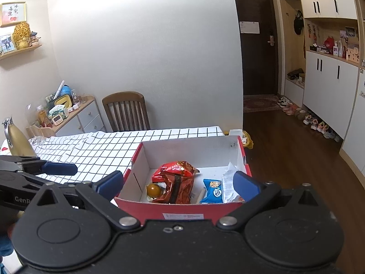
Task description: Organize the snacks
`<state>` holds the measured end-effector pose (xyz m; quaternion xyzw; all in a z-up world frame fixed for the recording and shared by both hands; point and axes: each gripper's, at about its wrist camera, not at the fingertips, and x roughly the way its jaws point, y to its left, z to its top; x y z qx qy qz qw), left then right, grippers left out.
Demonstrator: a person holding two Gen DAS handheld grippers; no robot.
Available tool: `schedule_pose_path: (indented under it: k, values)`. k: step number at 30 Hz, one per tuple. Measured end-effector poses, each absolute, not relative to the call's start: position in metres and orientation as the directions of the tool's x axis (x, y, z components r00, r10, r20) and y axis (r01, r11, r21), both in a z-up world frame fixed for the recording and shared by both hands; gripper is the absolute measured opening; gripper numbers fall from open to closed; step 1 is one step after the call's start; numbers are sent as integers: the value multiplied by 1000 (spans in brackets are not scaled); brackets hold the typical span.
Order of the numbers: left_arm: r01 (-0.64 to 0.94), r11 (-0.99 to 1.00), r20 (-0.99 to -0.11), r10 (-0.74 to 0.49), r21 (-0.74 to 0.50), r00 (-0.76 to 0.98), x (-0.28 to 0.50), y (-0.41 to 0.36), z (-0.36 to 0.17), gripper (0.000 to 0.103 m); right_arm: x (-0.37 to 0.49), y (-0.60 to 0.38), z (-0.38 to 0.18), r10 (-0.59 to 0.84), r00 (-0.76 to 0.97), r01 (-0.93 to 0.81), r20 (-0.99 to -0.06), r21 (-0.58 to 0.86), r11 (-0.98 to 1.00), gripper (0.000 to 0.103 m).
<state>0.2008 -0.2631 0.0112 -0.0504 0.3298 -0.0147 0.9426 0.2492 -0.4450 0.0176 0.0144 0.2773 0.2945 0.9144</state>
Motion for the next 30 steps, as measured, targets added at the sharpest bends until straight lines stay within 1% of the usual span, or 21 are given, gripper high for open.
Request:
schedule_pose_path:
  k: [4,11,30]
  values:
    - [-23,992,-612,-59,-126,789,197,-260,13,100,246,-449,19,559,667,-531,-493,213,820,103]
    - [-41,991,-597,-43,-127,801,193,-259,16,100,243,-454,20,565,664,-526,-489,232,818,103]
    - [-82,984,-589,-28,-159,808,192,-258,21,100,244,-464,19,553,682,-518,-480,218,827,103]
